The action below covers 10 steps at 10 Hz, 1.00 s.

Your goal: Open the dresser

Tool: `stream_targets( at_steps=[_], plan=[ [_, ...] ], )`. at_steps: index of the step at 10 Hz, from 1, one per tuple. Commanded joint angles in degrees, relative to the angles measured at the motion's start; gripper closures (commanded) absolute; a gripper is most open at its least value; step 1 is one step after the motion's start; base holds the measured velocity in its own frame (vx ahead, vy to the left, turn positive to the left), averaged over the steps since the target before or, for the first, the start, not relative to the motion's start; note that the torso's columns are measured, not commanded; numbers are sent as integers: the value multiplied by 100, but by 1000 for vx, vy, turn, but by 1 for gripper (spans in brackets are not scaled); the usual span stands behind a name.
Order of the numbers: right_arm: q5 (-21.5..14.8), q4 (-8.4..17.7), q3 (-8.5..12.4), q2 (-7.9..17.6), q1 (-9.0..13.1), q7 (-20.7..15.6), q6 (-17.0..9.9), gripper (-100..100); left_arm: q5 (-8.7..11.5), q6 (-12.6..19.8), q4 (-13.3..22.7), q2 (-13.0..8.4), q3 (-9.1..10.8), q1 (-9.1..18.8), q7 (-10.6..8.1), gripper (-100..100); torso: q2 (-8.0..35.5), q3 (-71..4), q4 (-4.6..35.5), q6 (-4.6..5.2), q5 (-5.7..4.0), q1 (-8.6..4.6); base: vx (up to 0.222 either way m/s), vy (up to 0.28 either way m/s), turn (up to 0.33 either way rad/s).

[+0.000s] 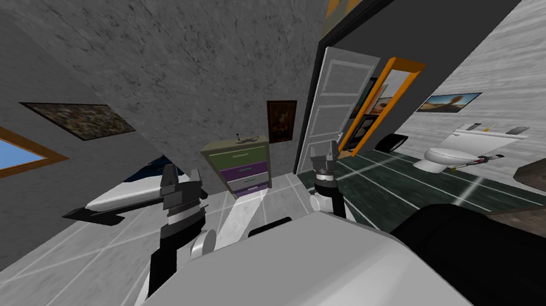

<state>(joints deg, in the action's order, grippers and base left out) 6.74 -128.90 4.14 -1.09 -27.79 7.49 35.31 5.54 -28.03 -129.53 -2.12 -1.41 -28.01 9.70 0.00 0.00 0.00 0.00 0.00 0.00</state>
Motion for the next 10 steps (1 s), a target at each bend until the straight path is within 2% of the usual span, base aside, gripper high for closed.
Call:
stream_targets(
  at_steps=[1,9,10],
  plan=[
    [0,0,0,0,0,0,0,0,0,0,0,0,0,0,0,0,232,-467,235,0,0,0,0,0,0],
    [0,-2,0,0,0,0,1,0,0,-1,-2,0,0,0,0,0,3539,-7073,3537,0,0,0,0,0,0],
    [0,-2,0,0,0,0,1,0,-23,-69,207,-225,7,39,-2,-100,3962,-7919,3960,0,0,0,50,-1,-16]
  ],
)
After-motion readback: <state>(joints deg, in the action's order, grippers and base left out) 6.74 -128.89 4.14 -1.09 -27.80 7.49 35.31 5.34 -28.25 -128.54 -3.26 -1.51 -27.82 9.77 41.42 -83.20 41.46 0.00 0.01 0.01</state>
